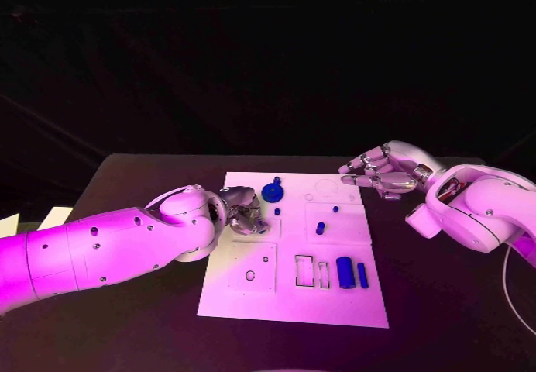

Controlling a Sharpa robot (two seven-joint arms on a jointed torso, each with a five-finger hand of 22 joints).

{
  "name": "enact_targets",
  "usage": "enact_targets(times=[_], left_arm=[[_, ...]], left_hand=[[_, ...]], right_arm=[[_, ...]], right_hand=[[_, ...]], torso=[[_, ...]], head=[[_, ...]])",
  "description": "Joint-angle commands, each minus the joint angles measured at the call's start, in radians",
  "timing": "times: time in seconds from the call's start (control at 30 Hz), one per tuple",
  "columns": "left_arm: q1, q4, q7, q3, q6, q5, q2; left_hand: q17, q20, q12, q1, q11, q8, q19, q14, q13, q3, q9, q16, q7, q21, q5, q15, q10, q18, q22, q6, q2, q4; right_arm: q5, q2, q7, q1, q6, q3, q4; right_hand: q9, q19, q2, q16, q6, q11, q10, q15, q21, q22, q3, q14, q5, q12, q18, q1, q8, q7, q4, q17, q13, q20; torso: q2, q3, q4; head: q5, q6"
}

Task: Assemble the parts on the task board

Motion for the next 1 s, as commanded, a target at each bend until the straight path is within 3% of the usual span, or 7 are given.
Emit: enact_targets(times=[0.03,0.73,1.0], left_arm=[[-0.006,0.002,0.001,-0.004,0.047,-0.007,-0.002],[-0.005,0.010,-0.020,-0.004,0.055,0.075,-0.012],[-0.005,0.007,-0.035,-0.004,-0.032,0.174,-0.019]], left_hand=[[0.263,0.009,-0.005,0.009,0.003,-0.006,0.026,0.105,0.002,0.179,-0.001,0.002,-0.001,0.006,0.002,0.007,0.007,-0.016,0.077,0.008,0.001,-0.186],[0.263,0.010,-0.001,0.013,0.003,-0.012,0.026,0.105,0.007,0.178,-0.010,0.002,-0.001,0.005,0.003,0.007,0.012,-0.016,0.077,0.015,0.001,-0.188],[0.263,0.009,0.008,0.017,0.003,-0.016,0.028,0.105,0.017,0.181,-0.016,0.002,0.000,0.010,0.004,0.006,0.021,-0.017,0.083,0.020,0.004,-0.192]], right_arm=[[0.001,0.000,0.008,-0.001,0.011,0.000,0.000],[0.001,0.001,0.007,-0.002,0.012,0.000,-0.001],[0.001,0.002,0.007,-0.002,0.011,0.000,-0.001]], right_hand=[[-0.001,-0.003,-0.001,-0.006,0.003,0.000,0.006,-0.007,-0.004,-0.001,0.000,0.070,0.003,0.004,0.007,-0.009,0.005,-0.001,0.007,0.098,0.000,-0.005],[-0.001,-0.003,0.002,-0.007,0.003,0.000,0.005,-0.007,-0.004,-0.002,0.001,0.069,0.006,0.004,0.007,-0.012,0.005,-0.001,0.012,0.097,0.000,-0.005],[-0.001,-0.002,0.003,-0.006,0.003,0.000,0.006,-0.007,-0.004,-0.001,0.002,0.070,0.008,0.004,0.007,-0.013,0.005,-0.001,0.013,0.097,0.000,-0.005]], torso=[[0.001,-0.0002,-0.0002],[0.000,0.0007,-0.0003],[0.000,0.0010,0.0002]], head=[[0.001,0.000],[0.003,0.001],[0.002,0.000]])
